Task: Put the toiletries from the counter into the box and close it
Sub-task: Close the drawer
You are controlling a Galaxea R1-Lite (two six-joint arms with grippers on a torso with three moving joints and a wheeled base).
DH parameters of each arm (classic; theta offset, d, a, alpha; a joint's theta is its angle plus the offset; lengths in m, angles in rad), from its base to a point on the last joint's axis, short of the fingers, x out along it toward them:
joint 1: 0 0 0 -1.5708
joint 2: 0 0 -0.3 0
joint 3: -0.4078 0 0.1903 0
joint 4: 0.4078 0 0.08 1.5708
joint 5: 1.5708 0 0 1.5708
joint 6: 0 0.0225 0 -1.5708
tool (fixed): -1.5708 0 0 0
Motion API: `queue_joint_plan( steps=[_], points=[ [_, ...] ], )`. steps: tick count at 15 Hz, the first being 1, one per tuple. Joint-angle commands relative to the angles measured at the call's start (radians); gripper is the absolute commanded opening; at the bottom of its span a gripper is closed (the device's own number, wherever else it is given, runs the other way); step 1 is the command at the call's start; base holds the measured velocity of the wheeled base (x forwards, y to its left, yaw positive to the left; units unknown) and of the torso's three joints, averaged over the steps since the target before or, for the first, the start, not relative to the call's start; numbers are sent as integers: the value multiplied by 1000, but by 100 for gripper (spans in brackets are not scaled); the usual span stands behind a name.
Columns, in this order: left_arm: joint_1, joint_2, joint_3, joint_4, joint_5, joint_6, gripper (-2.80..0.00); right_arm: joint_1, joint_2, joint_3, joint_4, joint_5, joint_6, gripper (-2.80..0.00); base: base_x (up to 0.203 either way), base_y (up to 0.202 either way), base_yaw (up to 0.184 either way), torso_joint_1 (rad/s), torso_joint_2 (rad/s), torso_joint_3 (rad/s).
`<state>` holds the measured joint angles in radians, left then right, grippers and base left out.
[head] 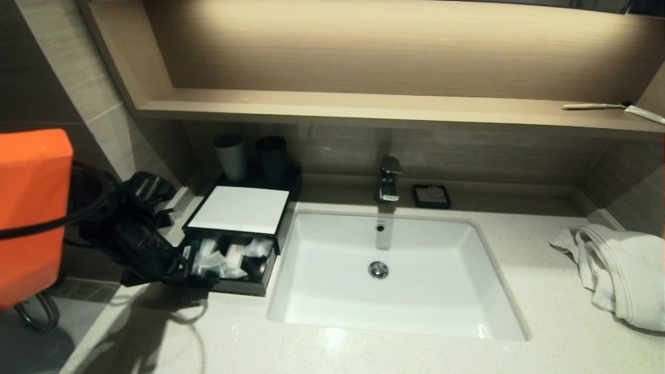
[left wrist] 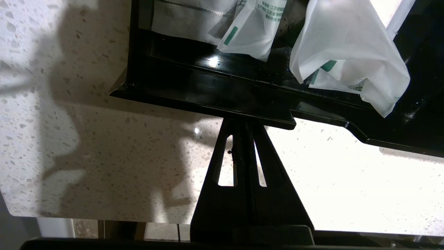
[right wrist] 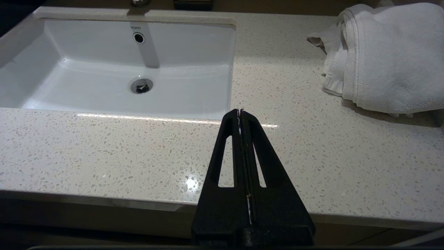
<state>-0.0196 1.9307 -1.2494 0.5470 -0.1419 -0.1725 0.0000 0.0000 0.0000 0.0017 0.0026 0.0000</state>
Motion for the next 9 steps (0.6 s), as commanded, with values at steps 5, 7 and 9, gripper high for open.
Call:
queue_joint_plan(
  steps=[5, 7, 9],
  points=[
    [0, 42, -51, -1, -1, -12, -280, 0, 0, 0, 0, 1, 0, -280, 0, 0, 0, 0, 0, 0],
    [0, 54, -59, -8, -1, -13, -280, 0, 0, 0, 0, 1, 0, -280, 0, 0, 0, 0, 0, 0],
    [0, 65, -60, -39, -1, -20, -280, 0, 0, 0, 0, 1, 0, -280, 0, 0, 0, 0, 0, 0]
  ],
)
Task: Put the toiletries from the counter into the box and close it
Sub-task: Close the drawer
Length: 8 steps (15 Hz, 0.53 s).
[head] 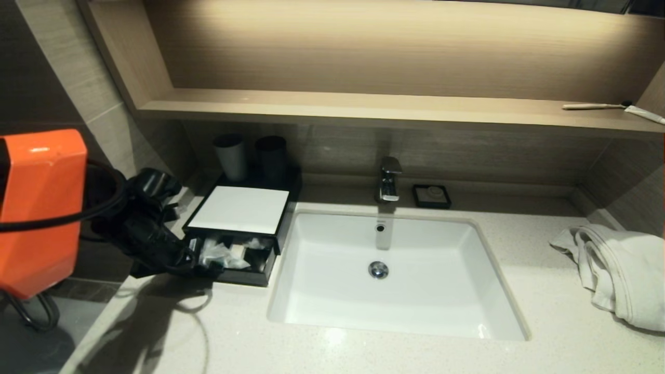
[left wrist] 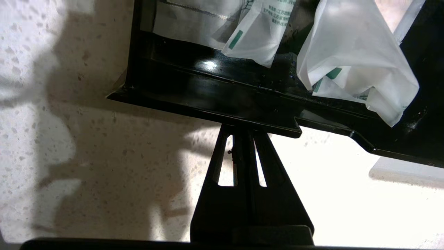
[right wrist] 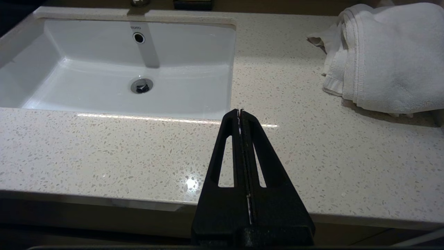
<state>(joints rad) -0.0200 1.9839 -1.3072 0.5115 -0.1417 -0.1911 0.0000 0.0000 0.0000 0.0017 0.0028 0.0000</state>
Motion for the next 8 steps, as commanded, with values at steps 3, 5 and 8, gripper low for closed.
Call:
queue_joint_plan(
  steps=[3, 5, 8],
  points=[
    [0, 35, -33, -17, 1, -26, -280, 0, 0, 0, 0, 0, 0, -280, 0, 0, 0, 0, 0, 0],
    [0, 44, -65, -18, 1, -49, -280, 0, 0, 0, 0, 0, 0, -280, 0, 0, 0, 0, 0, 0],
    [0, 48, -76, -19, 1, -53, -280, 0, 0, 0, 0, 0, 0, -280, 0, 0, 0, 0, 0, 0]
  ],
)
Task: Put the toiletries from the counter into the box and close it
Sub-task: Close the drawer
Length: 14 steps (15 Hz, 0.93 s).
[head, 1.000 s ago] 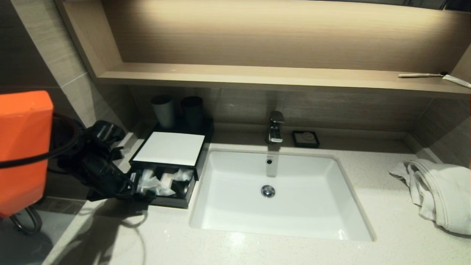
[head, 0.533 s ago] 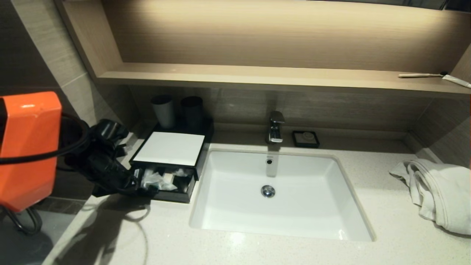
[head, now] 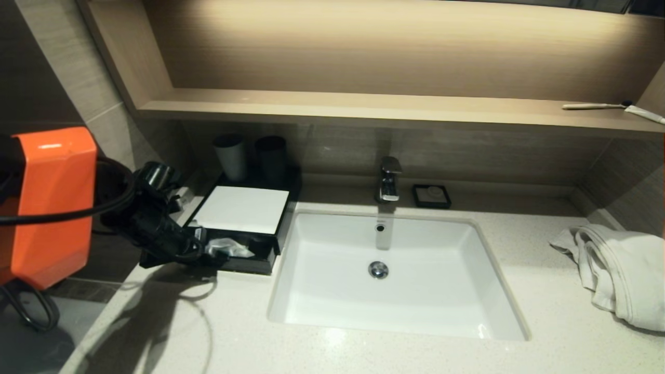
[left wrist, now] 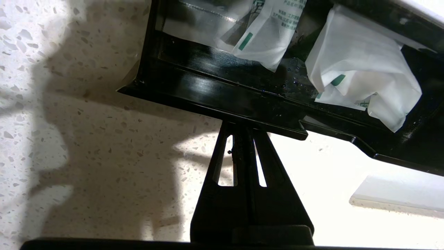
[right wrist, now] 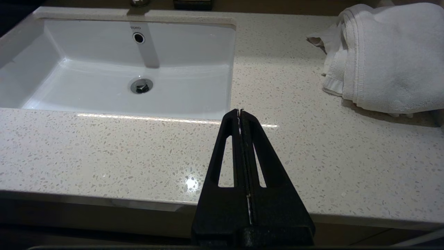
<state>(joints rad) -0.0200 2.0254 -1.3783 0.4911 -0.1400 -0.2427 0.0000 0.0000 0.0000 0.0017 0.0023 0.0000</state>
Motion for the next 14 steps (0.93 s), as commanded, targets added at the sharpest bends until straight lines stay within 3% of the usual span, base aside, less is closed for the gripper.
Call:
queue_joint_plan(
  steps=[1, 14],
  points=[
    [0, 9, -10, 2, -1, -1, -280, 0, 0, 0, 0, 1, 0, -280, 0, 0, 0, 0, 0, 0],
    [-1, 56, -103, 1, -1, -52, -280, 0, 0, 0, 0, 1, 0, -280, 0, 0, 0, 0, 0, 0]
  ],
)
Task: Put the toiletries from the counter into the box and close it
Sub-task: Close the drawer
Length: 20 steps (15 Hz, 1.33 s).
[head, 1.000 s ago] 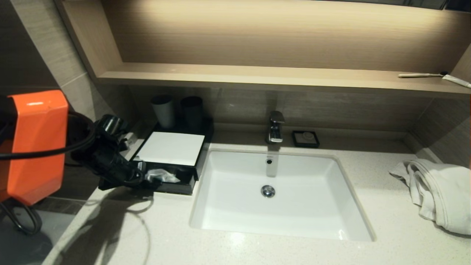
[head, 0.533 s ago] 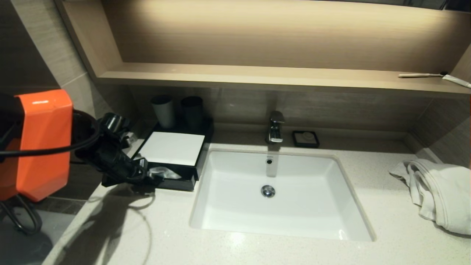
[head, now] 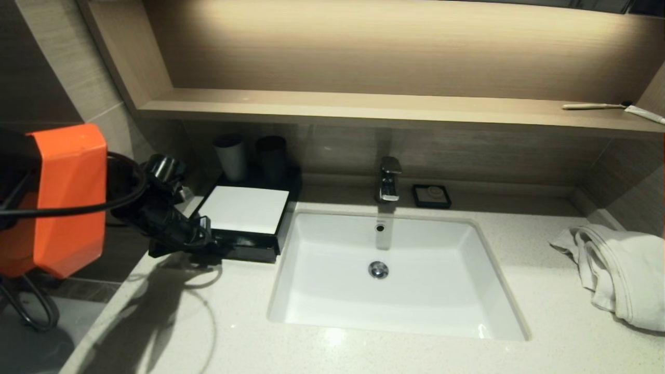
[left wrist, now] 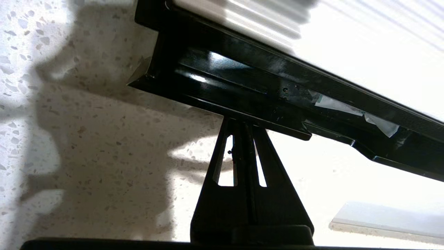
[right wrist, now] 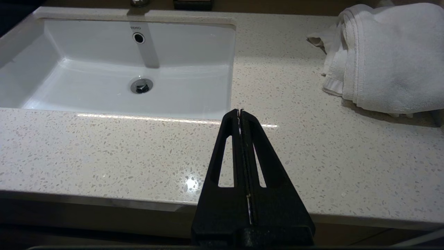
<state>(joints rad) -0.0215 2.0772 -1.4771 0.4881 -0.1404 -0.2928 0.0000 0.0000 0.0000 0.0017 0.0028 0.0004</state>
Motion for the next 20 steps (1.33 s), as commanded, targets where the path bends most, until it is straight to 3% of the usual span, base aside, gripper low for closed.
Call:
queue_joint_plan(
  steps=[1, 7, 13, 20],
  points=[
    [0, 5, -8, 3, -1, -3, -280, 0, 0, 0, 0, 0, 0, -280, 0, 0, 0, 0, 0, 0],
    [2, 11, -32, -7, 1, -63, -280, 0, 0, 0, 0, 0, 0, -280, 0, 0, 0, 0, 0, 0],
    [0, 12, -32, -65, 2, -89, -280, 0, 0, 0, 0, 0, 0, -280, 0, 0, 0, 0, 0, 0],
    [-1, -18, -15, -50, 24, -97, -280, 0, 0, 0, 0, 0, 0, -280, 0, 0, 0, 0, 0, 0]
  ],
)
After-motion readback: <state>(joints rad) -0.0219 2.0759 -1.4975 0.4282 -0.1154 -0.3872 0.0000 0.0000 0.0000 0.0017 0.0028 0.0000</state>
